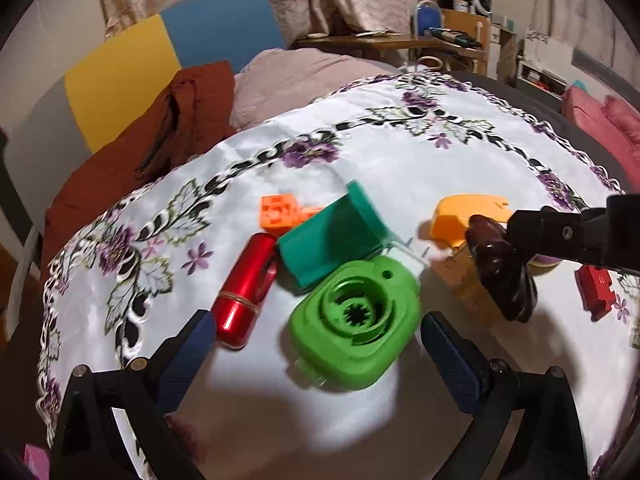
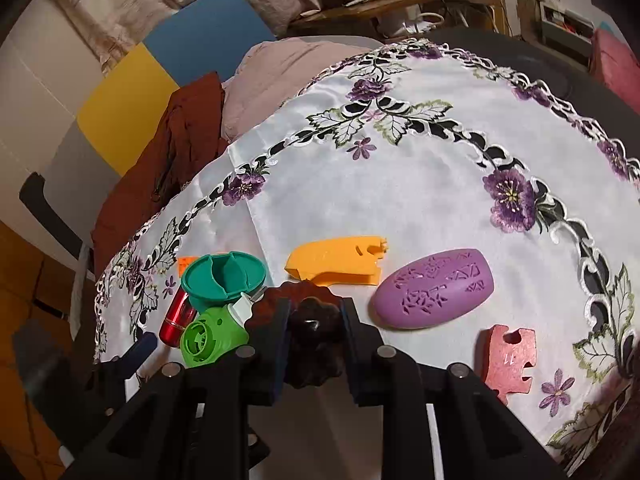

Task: Organize rigid objects
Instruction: 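Grasp the brown flower mold with the right gripper while the left gripper grasps the green spool, then lift the green spool with the left gripper and carry it toward the tray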

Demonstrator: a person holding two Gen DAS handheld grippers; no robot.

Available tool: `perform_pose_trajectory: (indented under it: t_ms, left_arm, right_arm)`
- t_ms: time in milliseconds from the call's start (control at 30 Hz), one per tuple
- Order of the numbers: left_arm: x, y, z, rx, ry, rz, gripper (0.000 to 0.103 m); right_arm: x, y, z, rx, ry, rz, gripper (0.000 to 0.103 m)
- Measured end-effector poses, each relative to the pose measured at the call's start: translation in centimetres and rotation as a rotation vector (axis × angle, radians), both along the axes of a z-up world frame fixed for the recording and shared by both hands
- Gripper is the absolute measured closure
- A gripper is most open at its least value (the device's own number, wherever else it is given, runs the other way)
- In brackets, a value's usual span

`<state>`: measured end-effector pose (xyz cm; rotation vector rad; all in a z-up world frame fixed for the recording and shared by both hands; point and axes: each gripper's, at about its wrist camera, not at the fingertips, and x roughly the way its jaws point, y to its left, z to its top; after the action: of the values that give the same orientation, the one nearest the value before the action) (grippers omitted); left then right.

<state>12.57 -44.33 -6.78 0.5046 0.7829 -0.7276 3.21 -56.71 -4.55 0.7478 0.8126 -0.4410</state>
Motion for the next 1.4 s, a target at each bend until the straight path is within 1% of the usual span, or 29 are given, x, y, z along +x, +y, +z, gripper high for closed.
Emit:
perform_pose_trajectory:
  t_ms: [33,67,100,133,167,267,400,500,667,733,767,800,867,933,1000,1033,1067,1100,1133,1167,1233,1267,1333,1400]
  left_arm:
    - [-0.2,-0.1,0.0,-0.008,-0.002,-0.018,0.001]
    - [-0.5,-0.2,-0.1,-0.014,-0.004,-0.035,0.005]
    - [-0.8,-0.3,-0.1,-0.018,-0.005,-0.054,0.023]
    - [-0.9,-0.5,-0.4,-0.010,0.028,-0.077,0.034]
    - [-0.9,-0.7,-0.7,0.006,0.046,-0.078,0.038]
    - [-1.2,-0.3,-0.6,-0.010,0.073,-0.092,0.043]
    - [-1.8,1.4,-0.3,-0.026,0.105,-0.072,0.049]
    - [-2.8,3.4,-0.2,-0.035,0.108,-0.047,0.049]
    - [-3.7,6.1,0.1,-0.072,0.116,0.000,0.048]
    - [-3.8,6.4,0.3,-0.090,0.108,0.020,0.033]
    - [-3.7,6.4,0.4,-0.098,0.103,0.032,0.020]
    - [-3.5,6.3,0.7,-0.114,0.098,0.045,0.015]
    - [-3.1,5.9,1.2,-0.142,0.099,0.061,0.015]
    - [-2.5,5.2,1.2,-0.140,0.095,0.059,0.015]
    - [-2.2,4.1,0.7,-0.089,0.054,0.062,0.016]
    - [-2.1,3.9,0.4,-0.070,0.042,0.063,0.017]
    - [-1.9,3.8,0.0,-0.062,0.045,0.061,0.027]
    - [-1.6,3.8,-0.4,-0.062,0.072,0.055,0.036]
    - [-1.5,3.9,-0.8,-0.064,0.097,0.053,0.038]
    - [-1.4,4.0,-0.8,-0.074,0.102,0.056,0.039]
    - [-1.5,4.0,-0.9,-0.076,0.095,0.061,0.041]
    - [-1.6,4.0,-0.9,-0.072,0.088,0.064,0.041]
    - [-1.6,3.7,-1.0,-0.051,0.080,0.073,0.037]
    - [-1.2,3.9,-1.2,-0.040,0.088,0.104,0.021]
  right_arm:
    - [0.0,0.0,0.0,0.001,0.000,0.000,0.080]
    - [0.0,0.0,0.0,0.000,0.000,0.000,0.080]
    - [0.0,0.0,0.0,-0.001,0.001,0.001,0.080]
    - [0.0,0.0,0.0,-0.001,0.001,0.001,0.080]
    - [0.0,0.0,0.0,-0.002,0.002,0.002,0.080]
    - [-0.1,0.0,0.0,-0.007,0.005,0.001,0.080]
    - [-0.4,-0.2,0.0,-0.016,0.013,-0.016,0.080]
    - [-0.5,-0.2,0.0,-0.011,0.011,-0.016,0.080]
    - [-0.2,0.4,0.2,-0.047,0.028,0.000,0.080]
    - [0.0,0.5,0.3,-0.060,0.034,0.007,0.080]
    - [0.2,0.7,0.4,-0.072,0.039,0.014,0.080]
    - [0.4,0.9,0.4,-0.085,0.044,0.020,0.080]
    - [1.0,1.4,0.6,-0.124,0.060,0.035,0.080]
    - [1.8,1.7,0.6,-0.140,0.074,0.047,0.079]
    - [2.6,1.6,0.4,-0.134,0.096,0.027,0.077]
    - [2.9,1.6,0.4,-0.131,0.099,0.017,0.076]
    - [3.3,1.7,0.3,-0.136,0.102,0.016,0.076]
    - [3.5,1.8,0.3,-0.152,0.101,0.024,0.076]
    - [3.7,2.0,0.2,-0.175,0.099,0.041,0.076]
    - [3.7,2.1,0.2,-0.185,0.100,0.054,0.076]
    - [3.6,2.2,0.2,-0.193,0.100,0.060,0.076]
    - [3.6,2.2,0.2,-0.190,0.099,0.063,0.076]
    - [3.5,2.3,0.2,-0.178,0.096,0.076,0.079]
    - [3.4,2.5,0.3,-0.185,0.094,0.079,0.080]
